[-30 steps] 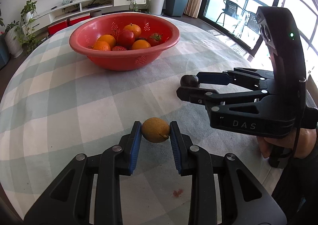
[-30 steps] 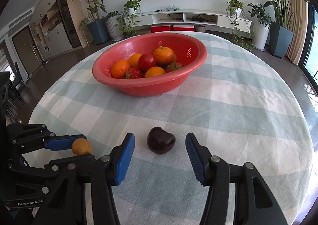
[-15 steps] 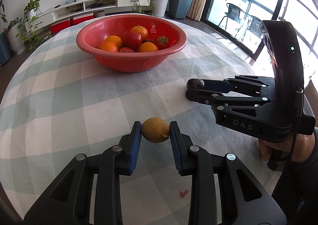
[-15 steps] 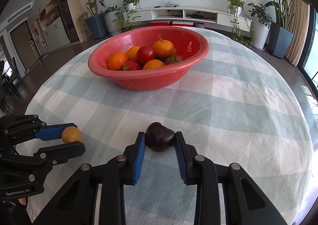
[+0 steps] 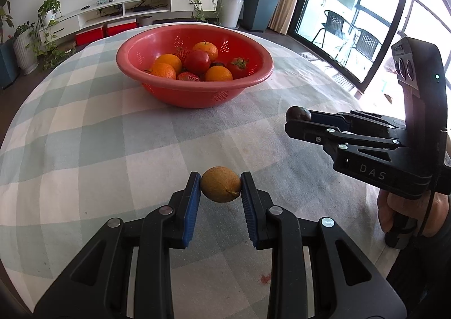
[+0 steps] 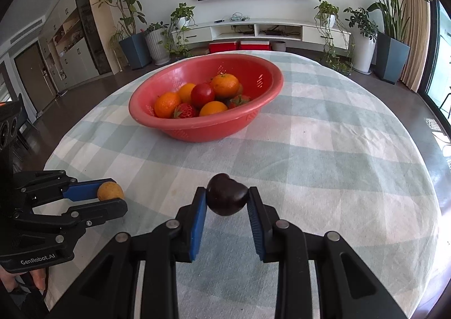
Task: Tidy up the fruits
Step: 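Grasp the dark plum with the right tool while the left tool holds the kiwi, then carry the kiwi and dark plum over the red bowl and open both tools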
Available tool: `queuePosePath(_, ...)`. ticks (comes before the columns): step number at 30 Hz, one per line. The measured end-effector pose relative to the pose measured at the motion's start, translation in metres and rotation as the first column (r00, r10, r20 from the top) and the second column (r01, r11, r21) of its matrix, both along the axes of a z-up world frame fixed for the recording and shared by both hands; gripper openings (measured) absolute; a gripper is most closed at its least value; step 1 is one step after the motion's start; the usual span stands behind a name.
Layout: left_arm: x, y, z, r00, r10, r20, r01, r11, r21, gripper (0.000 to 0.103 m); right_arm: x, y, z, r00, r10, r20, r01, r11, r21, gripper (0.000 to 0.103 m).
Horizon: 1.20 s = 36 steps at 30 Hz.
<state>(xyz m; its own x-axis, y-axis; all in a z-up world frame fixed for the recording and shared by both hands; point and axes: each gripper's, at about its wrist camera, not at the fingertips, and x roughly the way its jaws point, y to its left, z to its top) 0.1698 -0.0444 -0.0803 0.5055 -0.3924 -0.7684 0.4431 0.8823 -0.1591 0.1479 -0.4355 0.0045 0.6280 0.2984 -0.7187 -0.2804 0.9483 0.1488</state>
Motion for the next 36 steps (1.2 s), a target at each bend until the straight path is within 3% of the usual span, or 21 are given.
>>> queuePosePath(12, 0.034, 0.022, 0.060, 0.994, 0.051, 0.098, -0.046, 0.998, -0.048, 0.027, 0.001, -0.021, 0.016, 0.996, -0.079, 0.041, 0.077, 0.995, 0.057, 0.032)
queuePosePath(18, 0.080, 0.014, 0.085, 0.989, 0.030, 0.147, -0.032, 0.999, 0.010, 0.027, 0.007, -0.034, 0.037, 0.991, -0.115, 0.072, 0.110, 0.992, 0.061, 0.032)
queuePosePath(27, 0.139, -0.003, 0.062, 0.992, 0.027, 0.123, -0.031, 0.999, 0.029, 0.027, 0.067, -0.011, 0.075, 0.992, -0.035, 0.118, 0.041, 0.998, -0.049, 0.032)
queuePosePath(36, 0.150, -0.007, 0.037, 0.994, -0.006, 0.111, 0.003, 1.000, 0.024, 0.027, 0.113, 0.039, 0.045, 0.998, 0.063, 0.017, -0.059, 0.986, -0.157, 0.032)
